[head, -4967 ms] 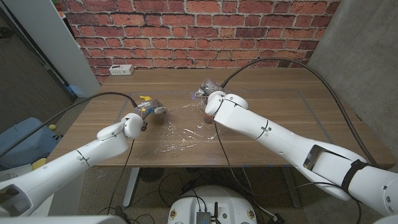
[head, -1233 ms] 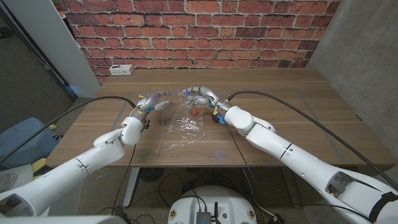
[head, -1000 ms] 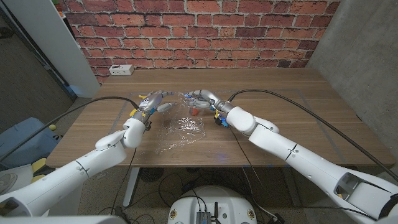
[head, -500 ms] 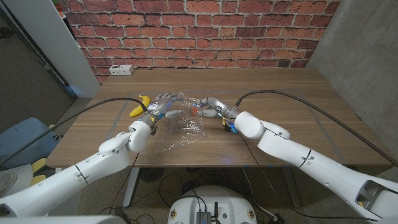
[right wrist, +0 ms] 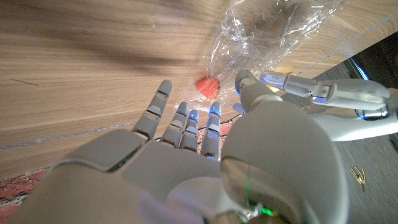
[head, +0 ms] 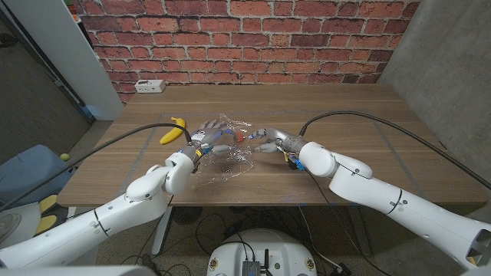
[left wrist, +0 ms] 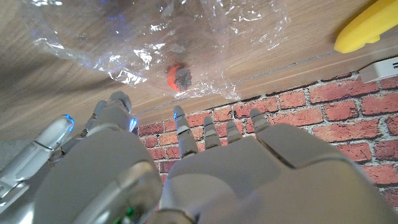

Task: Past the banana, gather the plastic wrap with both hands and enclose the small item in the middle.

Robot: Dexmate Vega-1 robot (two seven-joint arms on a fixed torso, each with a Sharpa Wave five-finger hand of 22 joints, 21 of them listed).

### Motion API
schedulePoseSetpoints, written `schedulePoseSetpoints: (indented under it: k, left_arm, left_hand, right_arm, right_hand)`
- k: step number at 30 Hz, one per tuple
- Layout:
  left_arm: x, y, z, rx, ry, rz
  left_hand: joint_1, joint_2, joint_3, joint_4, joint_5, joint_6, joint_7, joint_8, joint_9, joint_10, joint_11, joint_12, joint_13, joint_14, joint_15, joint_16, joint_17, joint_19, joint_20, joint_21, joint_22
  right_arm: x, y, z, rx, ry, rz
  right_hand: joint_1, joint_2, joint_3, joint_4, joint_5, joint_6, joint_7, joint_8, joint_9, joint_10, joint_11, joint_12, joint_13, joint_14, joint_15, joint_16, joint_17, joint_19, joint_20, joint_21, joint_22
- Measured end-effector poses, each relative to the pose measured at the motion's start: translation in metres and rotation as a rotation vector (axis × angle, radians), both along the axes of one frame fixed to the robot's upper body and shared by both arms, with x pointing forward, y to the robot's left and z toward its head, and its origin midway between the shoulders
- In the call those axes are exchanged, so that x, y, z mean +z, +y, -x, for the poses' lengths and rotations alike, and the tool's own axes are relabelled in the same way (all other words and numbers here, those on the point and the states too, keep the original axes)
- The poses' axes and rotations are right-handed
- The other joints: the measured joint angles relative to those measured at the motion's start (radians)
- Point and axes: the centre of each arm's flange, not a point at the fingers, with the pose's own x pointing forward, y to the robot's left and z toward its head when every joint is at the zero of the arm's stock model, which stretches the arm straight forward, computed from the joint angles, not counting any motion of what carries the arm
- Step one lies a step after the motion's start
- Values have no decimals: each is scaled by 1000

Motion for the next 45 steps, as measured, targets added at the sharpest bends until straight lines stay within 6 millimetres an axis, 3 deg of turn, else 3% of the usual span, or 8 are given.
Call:
schedulePoseSetpoints:
  k: [7, 15, 18, 24, 29, 32, 37, 45]
  left_arm:
    - [-4, -14, 13, 8, 47, -44]
    - [-7, -23, 23, 33, 94, -92]
    - [-9, -27, 27, 48, 104, -114]
    - [-14, -33, 33, 91, 115, -158]
    - [-16, -37, 37, 143, 119, -191]
    - [-21, -43, 39, 154, 131, -197]
    - [-27, -47, 40, 197, 151, -210]
    - [-36, -53, 41, 245, 190, -228]
  left_hand:
    - [-2, -15, -14, 6, 2, 21, 21, 4, 0, -6, 5, 0, -4, -18, 7, 0, 0, 0, 0, -4, 0]
    - [1, -21, -22, 6, 12, 32, 32, 4, 0, -11, 10, 0, -9, -22, 11, 4, 0, 0, 0, -10, 0]
    - [2, -22, -22, 6, 12, 42, 32, 12, 0, -16, 5, 0, -9, -25, 14, 5, 0, 0, 0, -11, 0]
    - [11, -31, -22, 6, 13, 41, 32, 12, 0, -16, 5, 0, -13, -25, 14, 5, 0, 0, 0, -11, 0]
    - [49, -30, -26, 1, 18, -40, 28, -18, 0, -49, 10, 0, -18, -30, 19, 5, -5, 0, 0, -18, 0]
    - [63, -28, -30, 5, 26, -101, 22, -30, 0, -72, 17, 0, -23, -36, 25, 5, -5, 0, 0, -19, 0]
    - [78, -24, -30, 6, 26, -115, 25, -30, 0, -81, 23, 0, -27, -30, 30, 5, -5, 0, 0, -26, 0]
    - [108, 6, -35, 10, 26, 12, 71, 19, 0, -35, 13, 30, -32, -30, 30, 20, -5, 0, 0, -30, 0]
  right_arm:
    - [-6, -9, 5, -41, 28, 54]
    - [-11, -15, 12, -72, 50, 106]
    - [-12, -17, 14, -87, 54, 127]
    - [-15, -18, 17, -105, 69, 173]
    - [-16, -17, 20, -118, 77, 212]
    - [-18, -19, 20, -133, 89, 238]
    - [-20, -18, 20, -149, 102, 279]
    - [-21, -18, 20, -172, 120, 334]
  right_hand:
    - [-2, -10, -4, 4, 0, -34, 1, -4, 0, -34, 5, 0, -5, -45, 16, 0, -5, -36, 7, -21, 0]
    - [3, -15, 4, 4, 0, -60, -25, -8, 0, -70, -1, 0, -5, -79, 24, 0, -9, -62, 16, -36, 0]
    - [7, -19, 8, 0, 0, -82, -47, -8, 0, -86, -14, 0, -5, -92, 28, 0, -14, -73, 16, -43, 0]
    - [32, -33, 8, 0, 0, -108, -134, -8, 0, -127, -40, 0, -9, -139, 36, 0, -23, -102, 12, -62, 3]
    - [48, -29, 8, 0, 0, -130, -162, -8, -3, -162, -41, 0, -11, -173, 33, 0, -28, -122, -1, -78, 3]
    - [60, -27, 8, 0, 4, -158, -159, -8, -3, -188, -46, 0, -14, -192, 34, 0, -32, -136, -7, -86, 1]
    - [72, -25, 8, 0, 5, -173, -158, -8, -3, -206, -52, 0, -14, -205, 34, 0, -37, -143, -11, -95, 0]
    - [104, -17, 8, 0, 5, -198, -154, -8, -3, -241, -62, 0, -19, -237, 34, 0, -46, -159, -20, -109, 0]
